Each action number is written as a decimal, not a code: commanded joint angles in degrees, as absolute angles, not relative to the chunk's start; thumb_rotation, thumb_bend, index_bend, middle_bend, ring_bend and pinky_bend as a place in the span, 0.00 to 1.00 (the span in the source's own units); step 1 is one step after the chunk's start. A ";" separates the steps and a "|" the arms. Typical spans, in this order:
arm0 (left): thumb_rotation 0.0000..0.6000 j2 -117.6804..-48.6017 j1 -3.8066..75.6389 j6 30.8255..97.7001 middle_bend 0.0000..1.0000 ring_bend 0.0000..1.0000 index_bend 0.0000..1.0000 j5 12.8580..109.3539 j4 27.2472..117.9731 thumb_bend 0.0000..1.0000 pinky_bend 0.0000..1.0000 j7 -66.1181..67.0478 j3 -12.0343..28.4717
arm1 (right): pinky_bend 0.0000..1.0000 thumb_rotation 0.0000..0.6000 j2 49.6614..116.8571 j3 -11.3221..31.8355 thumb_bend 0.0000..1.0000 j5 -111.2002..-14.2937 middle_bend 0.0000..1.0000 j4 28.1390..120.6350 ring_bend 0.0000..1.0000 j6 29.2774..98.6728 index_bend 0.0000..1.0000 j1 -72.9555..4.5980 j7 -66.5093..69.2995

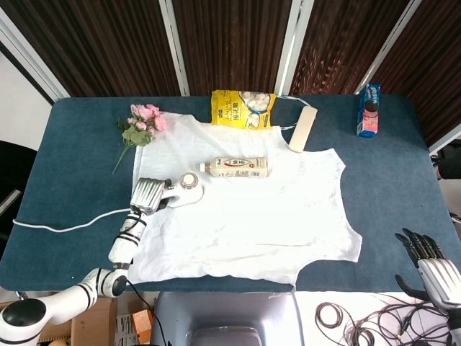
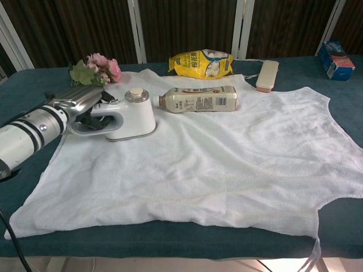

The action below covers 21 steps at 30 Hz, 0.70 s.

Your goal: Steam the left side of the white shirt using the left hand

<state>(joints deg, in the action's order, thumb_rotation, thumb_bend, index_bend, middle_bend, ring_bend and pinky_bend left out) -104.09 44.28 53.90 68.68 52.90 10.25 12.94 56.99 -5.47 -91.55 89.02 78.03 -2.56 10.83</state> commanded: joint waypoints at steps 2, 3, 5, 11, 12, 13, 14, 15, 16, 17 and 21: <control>1.00 -99.02 40.78 55.52 0.85 0.92 0.69 71.23 62.67 0.54 0.83 10.22 9.09 | 0.00 1.00 57.07 -5.51 0.31 -91.64 0.00 89.11 0.00 78.15 0.00 -2.48 10.57; 1.00 -97.81 40.04 55.73 0.85 0.92 0.69 71.56 65.13 0.54 0.83 10.35 8.30 | 0.00 1.00 57.10 -5.50 0.31 -91.63 0.00 89.11 0.00 78.17 0.00 -2.46 10.48; 1.00 -95.69 38.82 56.26 0.85 0.92 0.69 72.35 69.01 0.54 0.83 10.71 6.83 | 0.00 1.00 57.13 -5.49 0.31 -91.55 0.00 89.12 0.00 78.14 0.00 -2.45 10.32; 1.00 -91.12 36.27 58.08 0.85 0.92 0.69 74.62 77.17 0.54 0.83 10.53 4.05 | 0.00 1.00 57.23 -5.42 0.31 -91.46 0.00 89.16 0.00 78.24 0.00 -2.38 10.06; 1.00 -90.36 36.08 58.55 0.85 0.92 0.69 75.09 78.52 0.54 0.83 10.36 4.03 | 0.00 1.00 57.27 -5.45 0.31 -91.51 0.00 89.19 0.00 78.20 0.00 -2.40 9.91; 1.00 -89.85 36.01 59.02 0.85 0.92 0.69 75.52 79.30 0.54 0.83 10.44 4.11 | 0.00 1.00 57.30 -5.46 0.31 -91.54 0.00 89.22 0.00 78.17 0.00 -2.41 9.82; 1.00 -89.41 35.98 59.53 0.85 0.92 0.69 75.84 79.93 0.54 0.83 10.58 4.33 | 0.00 1.00 57.33 -5.47 0.31 -91.58 0.00 89.26 0.00 78.15 0.00 -2.43 9.75; 1.00 -88.90 36.02 60.11 0.85 0.92 0.69 76.02 80.71 0.54 0.83 10.58 4.89 | 0.00 1.00 57.36 -5.48 0.31 -91.60 0.00 89.30 0.00 78.14 0.00 -2.43 9.64; 1.00 -88.57 36.11 60.45 0.85 0.92 0.69 76.00 81.17 0.54 0.83 10.51 5.43 | 0.00 1.00 57.37 -5.49 0.31 -91.63 0.00 89.33 0.00 78.16 0.00 -2.43 9.59; 1.00 -88.31 36.27 60.79 0.85 0.92 0.69 75.93 81.32 0.54 0.83 10.55 6.07 | 0.00 1.00 57.38 -5.49 0.31 -91.66 0.00 89.36 0.00 78.18 0.00 -2.43 9.56; 1.00 -89.26 37.68 61.28 0.85 0.92 0.69 73.97 78.02 0.54 0.83 10.79 9.77 | 0.00 1.00 57.38 -5.48 0.31 -91.69 0.00 89.38 0.00 78.17 0.00 -2.46 9.53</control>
<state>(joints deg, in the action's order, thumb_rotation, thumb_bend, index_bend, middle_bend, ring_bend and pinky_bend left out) -88.76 36.95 61.12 75.08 79.75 10.76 8.12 57.38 -5.48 -91.69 89.38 78.16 -2.46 9.53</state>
